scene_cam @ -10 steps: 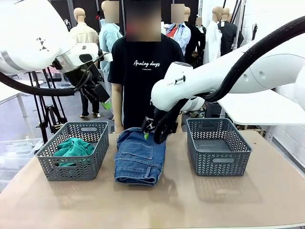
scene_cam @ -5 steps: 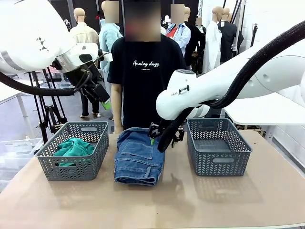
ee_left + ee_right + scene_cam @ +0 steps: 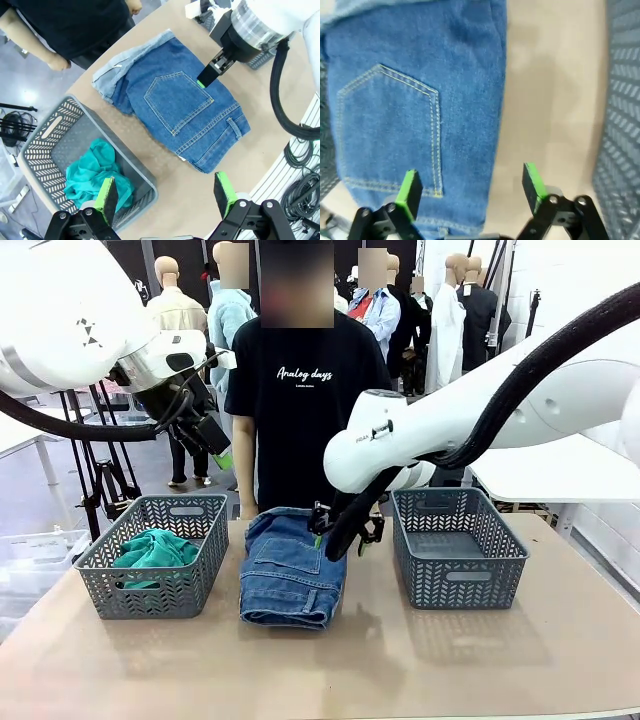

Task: Sort the tops and bottoms.
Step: Lift clothes from the center of the table with your right hand.

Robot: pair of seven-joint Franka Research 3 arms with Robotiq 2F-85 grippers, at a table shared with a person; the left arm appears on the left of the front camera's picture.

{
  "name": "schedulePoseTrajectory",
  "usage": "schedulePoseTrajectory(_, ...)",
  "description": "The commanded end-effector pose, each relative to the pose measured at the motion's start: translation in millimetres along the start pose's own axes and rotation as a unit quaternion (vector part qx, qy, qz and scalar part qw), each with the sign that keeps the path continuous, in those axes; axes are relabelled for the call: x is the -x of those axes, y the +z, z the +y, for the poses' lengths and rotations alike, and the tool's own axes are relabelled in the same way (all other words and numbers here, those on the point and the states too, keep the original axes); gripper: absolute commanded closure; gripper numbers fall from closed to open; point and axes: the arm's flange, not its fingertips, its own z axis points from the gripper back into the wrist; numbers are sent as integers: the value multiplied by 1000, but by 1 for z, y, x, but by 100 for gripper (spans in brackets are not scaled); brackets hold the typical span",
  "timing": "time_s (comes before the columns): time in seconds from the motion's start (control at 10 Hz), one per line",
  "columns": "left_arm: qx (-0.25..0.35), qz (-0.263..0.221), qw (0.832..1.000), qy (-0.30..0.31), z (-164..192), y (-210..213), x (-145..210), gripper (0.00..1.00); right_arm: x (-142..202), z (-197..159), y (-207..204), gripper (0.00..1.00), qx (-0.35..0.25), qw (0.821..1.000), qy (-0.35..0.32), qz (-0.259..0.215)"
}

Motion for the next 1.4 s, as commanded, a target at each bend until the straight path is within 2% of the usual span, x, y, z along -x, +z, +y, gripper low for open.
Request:
schedulePoseTrajectory(0.0, -5, -1, 1000, 0, 0, 1, -1, 0, -11, 16, -14, 0, -18, 999, -35, 24)
schedulePoseTrajectory(0.2, -5, -1, 1000, 0, 0, 1, -1, 0, -14, 20, -21, 0, -11, 999, -38, 17)
schedulePoseTrajectory(0.5, -5, -1, 1000, 0, 0, 1, -1, 0, -15, 11, -27, 0, -2, 997, -75, 12)
schedulePoseTrajectory(0.8, -5, -1, 1000, 0, 0, 1, -1, 0, -15, 5, -25, 0, -10, 995, -92, 29)
schedulePoseTrajectory(1.1, -5, -1, 1000, 0, 0, 1, -1, 0, -22, 1, -41, 0, -22, 994, -95, 45)
schedulePoseTrajectory(1.2, -5, -1, 1000, 0, 0, 1, -1, 0, -21, 1, -38, 9, -13, 995, -89, 48)
schedulePoseTrajectory(1.3, -5, -1, 1000, 0, 0, 1, -1, 0, -20, 0, -35, 27, -9, 995, -84, 48)
